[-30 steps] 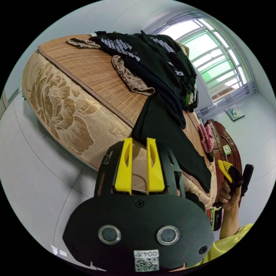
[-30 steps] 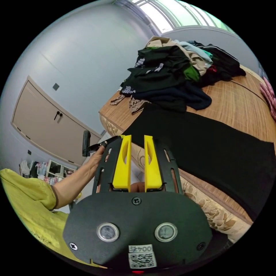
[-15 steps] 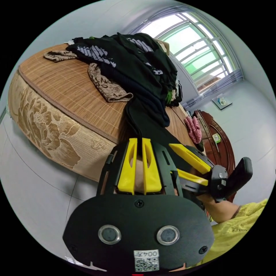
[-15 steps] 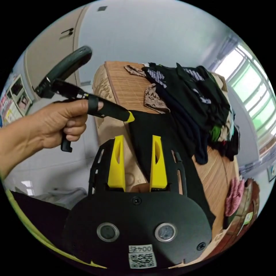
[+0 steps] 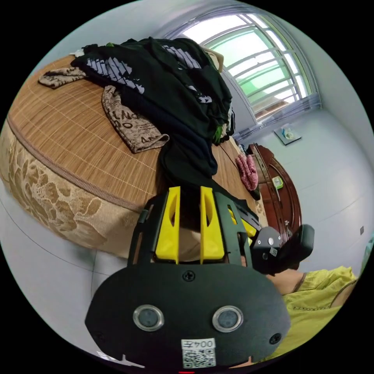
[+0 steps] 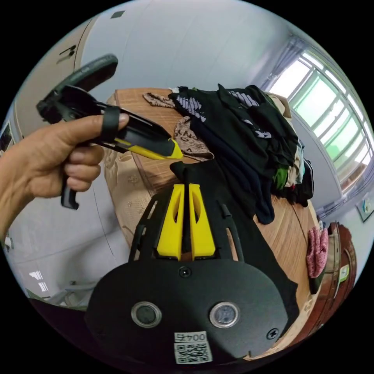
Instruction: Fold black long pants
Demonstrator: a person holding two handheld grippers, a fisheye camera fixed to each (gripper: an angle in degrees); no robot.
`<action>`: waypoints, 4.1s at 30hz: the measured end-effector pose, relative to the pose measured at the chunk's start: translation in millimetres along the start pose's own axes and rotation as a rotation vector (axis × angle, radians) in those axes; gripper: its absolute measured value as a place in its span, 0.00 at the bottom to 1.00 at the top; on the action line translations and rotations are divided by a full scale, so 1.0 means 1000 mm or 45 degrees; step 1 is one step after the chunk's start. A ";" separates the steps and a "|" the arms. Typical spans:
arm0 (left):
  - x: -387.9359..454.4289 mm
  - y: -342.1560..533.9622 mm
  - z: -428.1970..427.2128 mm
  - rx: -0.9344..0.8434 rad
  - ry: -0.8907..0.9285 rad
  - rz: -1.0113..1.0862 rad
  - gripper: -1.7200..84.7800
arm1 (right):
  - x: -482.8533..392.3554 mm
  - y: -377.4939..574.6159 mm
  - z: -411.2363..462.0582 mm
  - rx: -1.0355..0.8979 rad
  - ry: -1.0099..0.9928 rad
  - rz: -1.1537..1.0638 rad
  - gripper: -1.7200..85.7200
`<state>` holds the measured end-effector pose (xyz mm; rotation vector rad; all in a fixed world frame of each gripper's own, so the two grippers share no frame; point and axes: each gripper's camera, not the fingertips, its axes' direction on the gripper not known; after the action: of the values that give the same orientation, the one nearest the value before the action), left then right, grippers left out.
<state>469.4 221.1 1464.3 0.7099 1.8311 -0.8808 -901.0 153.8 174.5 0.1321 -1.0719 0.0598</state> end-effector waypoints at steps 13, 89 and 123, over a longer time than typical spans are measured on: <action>0.011 -0.153 0.139 -0.473 0.041 -0.158 0.23 | 0.003 0.015 -0.011 0.116 -0.097 0.115 0.05; 0.882 0.020 0.959 -0.832 0.307 0.692 0.14 | 0.740 0.568 -0.620 0.259 -0.133 2.265 0.08; 0.715 0.216 0.804 -0.735 -0.440 1.754 0.05 | 0.765 0.392 -0.618 -0.353 0.462 1.792 0.12</action>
<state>768.1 -244.3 517.1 1.0787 0.8238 0.4061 -41.6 615.0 586.3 -0.8746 -0.6199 1.1480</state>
